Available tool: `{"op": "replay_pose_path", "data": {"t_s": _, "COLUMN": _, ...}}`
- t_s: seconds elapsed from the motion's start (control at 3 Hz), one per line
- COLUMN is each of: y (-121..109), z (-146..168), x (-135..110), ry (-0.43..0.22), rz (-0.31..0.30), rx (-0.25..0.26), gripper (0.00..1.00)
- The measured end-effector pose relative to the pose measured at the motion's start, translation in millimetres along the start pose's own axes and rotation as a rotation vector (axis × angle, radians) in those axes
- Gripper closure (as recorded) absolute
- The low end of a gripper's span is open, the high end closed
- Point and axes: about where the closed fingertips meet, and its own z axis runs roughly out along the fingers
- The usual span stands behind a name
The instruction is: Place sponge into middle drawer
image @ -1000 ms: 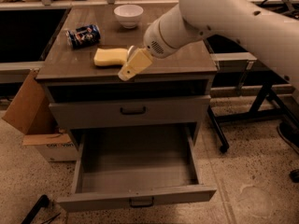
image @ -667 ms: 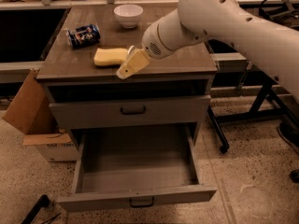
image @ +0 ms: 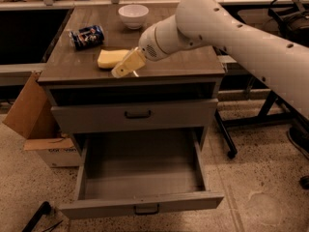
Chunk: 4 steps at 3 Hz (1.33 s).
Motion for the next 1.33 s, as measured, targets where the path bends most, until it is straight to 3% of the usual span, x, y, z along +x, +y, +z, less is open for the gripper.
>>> {"op": "replay_pose_path", "data": {"t_s": 0.33, "y": -6.7, "z": 47.4, "x": -2.8, "ry": -0.002, "rz": 0.041, "rx": -0.032, "gripper": 0.00}}
{"op": "replay_pose_path", "data": {"t_s": 1.33, "y": -17.2, "z": 65.2, "x": -0.8, "ry": -0.049, "rz": 0.073, "rx": -0.059, "gripper": 0.00}}
